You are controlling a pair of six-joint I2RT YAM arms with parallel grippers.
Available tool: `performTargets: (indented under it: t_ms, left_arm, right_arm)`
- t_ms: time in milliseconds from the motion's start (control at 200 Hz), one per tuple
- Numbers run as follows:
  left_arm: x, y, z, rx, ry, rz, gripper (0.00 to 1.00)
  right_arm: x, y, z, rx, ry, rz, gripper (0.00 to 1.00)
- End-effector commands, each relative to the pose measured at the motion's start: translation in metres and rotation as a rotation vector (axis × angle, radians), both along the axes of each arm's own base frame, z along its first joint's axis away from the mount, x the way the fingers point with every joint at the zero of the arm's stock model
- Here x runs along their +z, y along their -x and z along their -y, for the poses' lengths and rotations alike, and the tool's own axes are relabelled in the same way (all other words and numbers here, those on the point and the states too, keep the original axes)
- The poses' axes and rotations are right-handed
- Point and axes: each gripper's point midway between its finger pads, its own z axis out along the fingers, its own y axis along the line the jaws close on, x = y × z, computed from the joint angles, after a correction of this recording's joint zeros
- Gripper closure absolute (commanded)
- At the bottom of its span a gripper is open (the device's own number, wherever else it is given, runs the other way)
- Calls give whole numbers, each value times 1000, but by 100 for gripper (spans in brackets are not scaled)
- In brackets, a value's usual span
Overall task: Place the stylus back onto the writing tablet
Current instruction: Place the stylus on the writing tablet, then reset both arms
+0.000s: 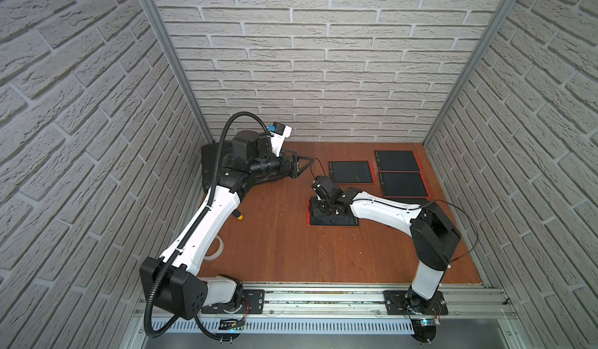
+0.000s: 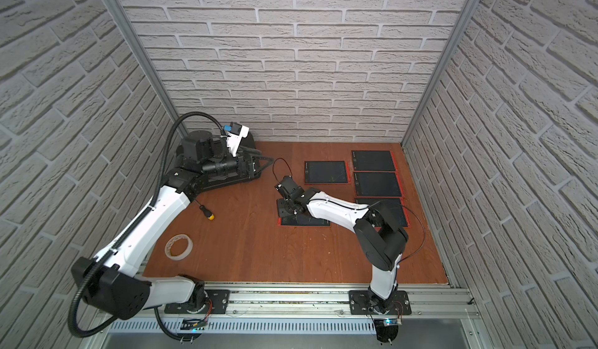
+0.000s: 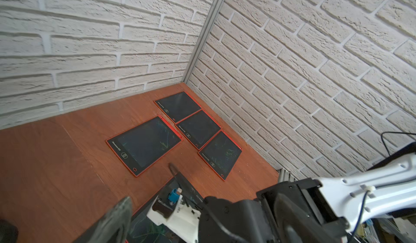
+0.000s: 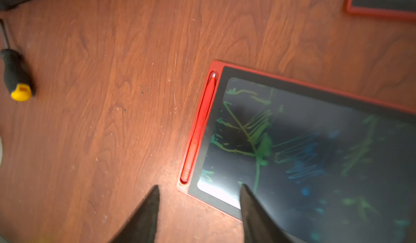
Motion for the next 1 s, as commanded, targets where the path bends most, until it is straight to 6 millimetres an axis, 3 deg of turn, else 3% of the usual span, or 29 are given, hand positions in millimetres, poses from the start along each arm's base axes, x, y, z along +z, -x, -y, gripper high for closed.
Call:
performTargets:
  t_ms: [0,170,405,630,710,805,995]
  left_arm:
    - [22,-1,-14,84,-13,114,2]
    - [-5,-12,-46,293,-115,82,2]
    - [-73,-10,-109,609,-285,1,2]
    - [-126,-3,-178,904,-359,-73,2]
    - [-145,-1,-202,1012,-368,-96,2]
    - [-163,0,-217,1066,-387,-56,3]
    - [-193,-2,-243,1146,-474,-21,2]
  right_arm:
    - [19,-6,13,-6,-26,81,27]
    - [48,-7,53,-53,-2,179,9]
    - [82,-12,129,-171,22,298,3]
    - [117,-17,208,-290,173,585,2]
    - [118,-17,232,-354,206,636,1]
    - [114,-18,253,-394,238,649,1]
    - [87,-22,289,-457,337,662,1]
